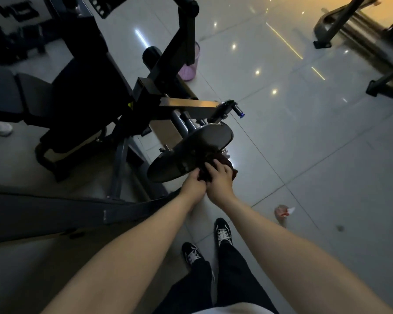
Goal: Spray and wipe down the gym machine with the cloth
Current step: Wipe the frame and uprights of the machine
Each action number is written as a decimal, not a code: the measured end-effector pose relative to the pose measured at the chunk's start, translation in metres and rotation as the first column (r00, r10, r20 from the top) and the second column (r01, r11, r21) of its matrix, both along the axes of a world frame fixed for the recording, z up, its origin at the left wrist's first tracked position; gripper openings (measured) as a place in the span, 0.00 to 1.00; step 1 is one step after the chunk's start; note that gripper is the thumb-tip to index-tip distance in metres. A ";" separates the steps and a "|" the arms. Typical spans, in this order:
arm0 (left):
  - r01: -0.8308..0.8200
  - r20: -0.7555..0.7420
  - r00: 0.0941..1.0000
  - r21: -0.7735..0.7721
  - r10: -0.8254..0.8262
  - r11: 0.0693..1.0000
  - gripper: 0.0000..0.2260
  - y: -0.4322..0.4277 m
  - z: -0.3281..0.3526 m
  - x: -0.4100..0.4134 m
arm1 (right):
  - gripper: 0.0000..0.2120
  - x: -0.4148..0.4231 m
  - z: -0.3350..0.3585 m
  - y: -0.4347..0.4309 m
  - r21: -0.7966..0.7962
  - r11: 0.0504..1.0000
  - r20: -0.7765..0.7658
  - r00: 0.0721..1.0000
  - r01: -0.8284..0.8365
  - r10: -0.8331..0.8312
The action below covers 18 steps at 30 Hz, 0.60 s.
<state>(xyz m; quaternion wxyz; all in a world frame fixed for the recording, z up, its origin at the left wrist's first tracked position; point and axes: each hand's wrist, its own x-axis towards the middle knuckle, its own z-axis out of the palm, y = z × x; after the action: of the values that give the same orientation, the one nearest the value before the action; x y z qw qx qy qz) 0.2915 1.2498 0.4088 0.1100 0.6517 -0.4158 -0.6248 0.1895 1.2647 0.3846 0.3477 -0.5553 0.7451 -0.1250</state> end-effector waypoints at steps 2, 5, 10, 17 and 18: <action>-0.005 -0.011 1.000 0.005 0.005 1.000 0.28 0.000 0.005 0.000 | 0.27 0.005 -0.003 0.006 -0.037 0.998 -0.069 0.997 -0.045 0.042; -0.001 -0.035 0.999 0.006 0.002 1.000 0.30 -0.001 0.002 0.001 | 0.27 0.001 -0.007 0.005 -0.044 0.999 -0.114 0.993 0.029 -0.034; -0.010 -0.066 0.998 0.008 0.011 1.000 0.30 0.002 0.007 0.003 | 0.21 0.014 -0.008 0.001 -0.073 0.979 -0.027 0.980 0.193 -0.195; -0.053 -0.094 0.994 0.023 0.055 0.998 0.30 0.006 -0.005 0.003 | 0.22 -0.019 -0.011 0.000 -0.171 0.950 -0.244 0.945 -0.262 0.217; -0.059 -0.102 0.993 0.036 0.063 0.998 0.31 0.007 -0.004 0.003 | 0.24 -0.030 -0.014 -0.003 -0.144 0.960 -0.268 0.943 -0.240 0.196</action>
<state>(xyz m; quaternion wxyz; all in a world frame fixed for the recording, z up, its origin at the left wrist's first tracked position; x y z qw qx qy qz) 0.2941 1.2566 0.4046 0.1397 0.6326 -0.3793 -0.6606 0.1597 1.2613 0.3705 0.2123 -0.6742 0.7029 -0.0791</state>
